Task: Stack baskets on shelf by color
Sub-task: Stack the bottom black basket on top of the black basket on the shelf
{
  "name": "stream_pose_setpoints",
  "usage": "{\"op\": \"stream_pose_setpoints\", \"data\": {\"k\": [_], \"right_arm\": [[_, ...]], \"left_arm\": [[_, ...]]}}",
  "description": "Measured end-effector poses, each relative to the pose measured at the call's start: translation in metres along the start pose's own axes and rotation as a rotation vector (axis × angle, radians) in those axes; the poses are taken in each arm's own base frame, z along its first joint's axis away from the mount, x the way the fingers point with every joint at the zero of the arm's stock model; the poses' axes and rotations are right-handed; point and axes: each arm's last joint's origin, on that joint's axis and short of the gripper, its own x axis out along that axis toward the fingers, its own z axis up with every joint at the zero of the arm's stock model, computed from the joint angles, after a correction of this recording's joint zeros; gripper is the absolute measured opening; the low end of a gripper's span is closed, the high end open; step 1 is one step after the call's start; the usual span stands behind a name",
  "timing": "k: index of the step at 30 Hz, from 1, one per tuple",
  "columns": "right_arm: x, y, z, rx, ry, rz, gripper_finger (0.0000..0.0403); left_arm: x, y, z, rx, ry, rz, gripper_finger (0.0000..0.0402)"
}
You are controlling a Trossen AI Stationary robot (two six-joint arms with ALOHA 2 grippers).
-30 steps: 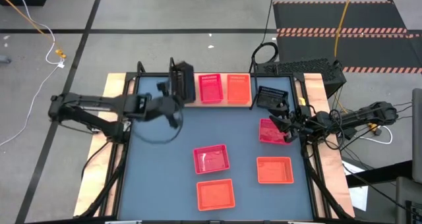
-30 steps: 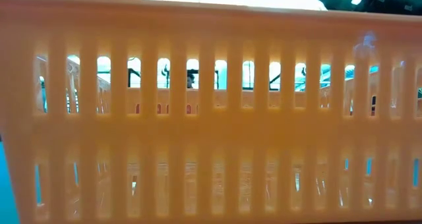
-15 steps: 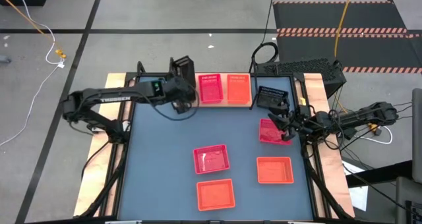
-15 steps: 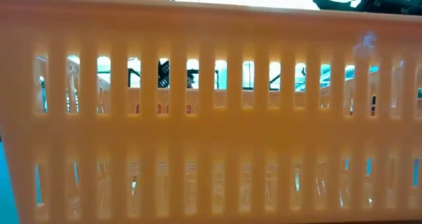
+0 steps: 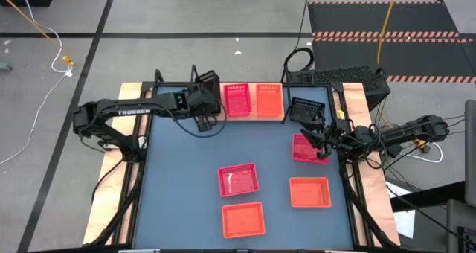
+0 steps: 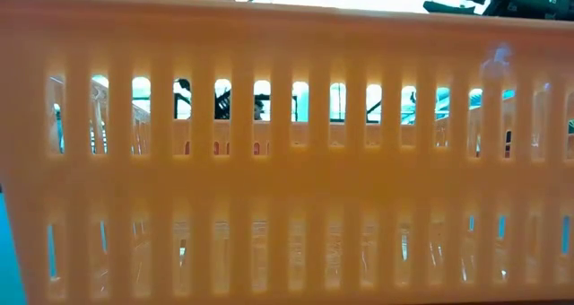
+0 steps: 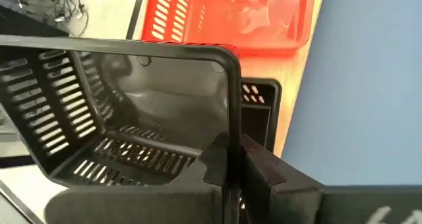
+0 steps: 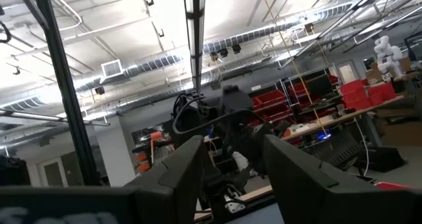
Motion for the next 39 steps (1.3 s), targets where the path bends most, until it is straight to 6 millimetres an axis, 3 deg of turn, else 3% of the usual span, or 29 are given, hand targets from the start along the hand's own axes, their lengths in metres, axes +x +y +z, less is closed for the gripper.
{"op": "stream_pose_setpoints", "data": {"k": [23,34,39], "right_arm": [[0.0,-0.0001,0.0001,-0.003,-0.001,-0.004,0.0155],[0.0,-0.0001,0.0001,-0.015,-0.002,-0.004,0.0155],[0.0,-0.0001,0.0001,-0.022,-0.002,-0.004,0.0155]], "left_arm": [[0.0,0.0006,-0.0035,-0.01,0.041,0.033,0.004],[0.0,0.001,-0.0028,-0.04,0.035,0.042,0.0143],[0.0001,0.0008,-0.0006,-0.047,0.01,0.024,0.0169]]}}
